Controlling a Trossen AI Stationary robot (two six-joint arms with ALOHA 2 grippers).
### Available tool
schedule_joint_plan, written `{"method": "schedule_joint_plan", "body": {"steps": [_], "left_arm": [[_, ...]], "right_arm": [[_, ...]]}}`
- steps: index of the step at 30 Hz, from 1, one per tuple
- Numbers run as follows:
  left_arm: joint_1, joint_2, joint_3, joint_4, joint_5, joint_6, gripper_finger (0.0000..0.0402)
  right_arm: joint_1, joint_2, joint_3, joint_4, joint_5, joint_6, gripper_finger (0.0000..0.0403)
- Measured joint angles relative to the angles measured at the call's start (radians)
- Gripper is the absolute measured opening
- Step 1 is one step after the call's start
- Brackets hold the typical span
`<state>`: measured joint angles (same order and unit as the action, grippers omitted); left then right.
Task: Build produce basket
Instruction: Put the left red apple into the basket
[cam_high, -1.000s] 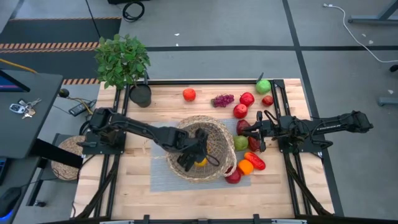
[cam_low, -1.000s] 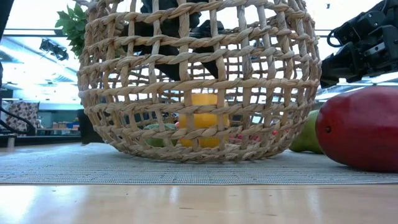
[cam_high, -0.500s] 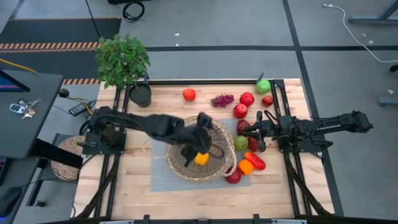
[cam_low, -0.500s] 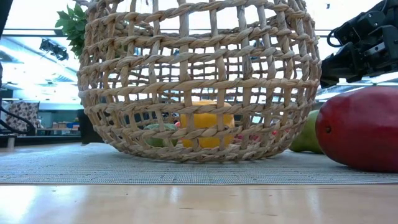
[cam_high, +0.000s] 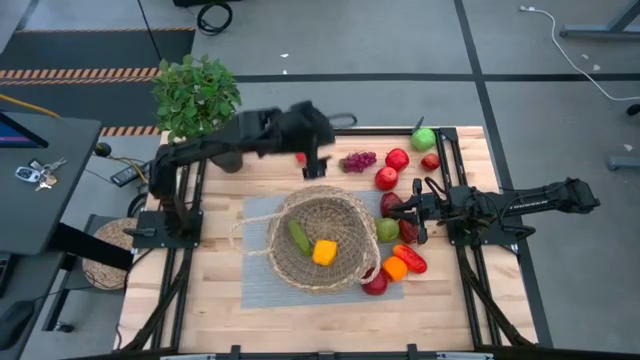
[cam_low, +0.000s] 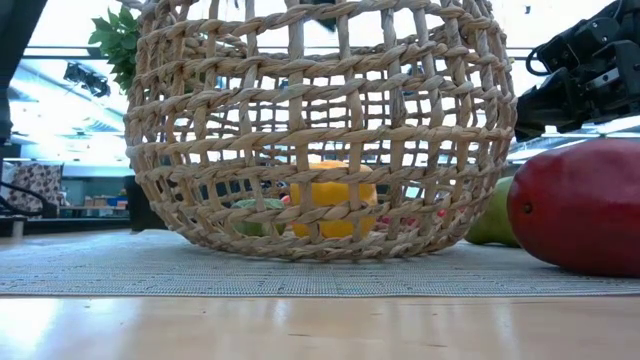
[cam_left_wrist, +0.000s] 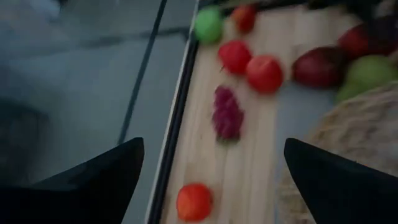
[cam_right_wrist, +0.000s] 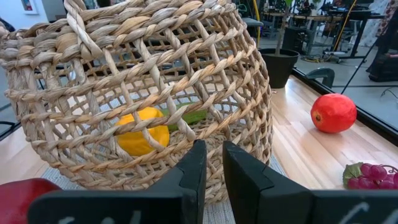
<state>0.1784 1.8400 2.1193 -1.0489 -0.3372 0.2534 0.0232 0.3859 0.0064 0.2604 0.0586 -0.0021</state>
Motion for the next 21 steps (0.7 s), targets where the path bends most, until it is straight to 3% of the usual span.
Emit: {"method": "schedule_joint_plan", "body": {"steps": [14, 21], "left_arm": [[0.318, 0.003, -0.273, 0.115, 0.019, -0.036, 0.0396], [0.463, 0.004, -0.438, 0.213, 0.302, -0.143, 0.0396]], "right_arm": [[0.0, 0.0, 0.0, 0.0, 0.0, 0.0, 0.0061], [0.0, 0.0, 0.0, 0.0, 0.0, 0.0, 0.0061]]}}
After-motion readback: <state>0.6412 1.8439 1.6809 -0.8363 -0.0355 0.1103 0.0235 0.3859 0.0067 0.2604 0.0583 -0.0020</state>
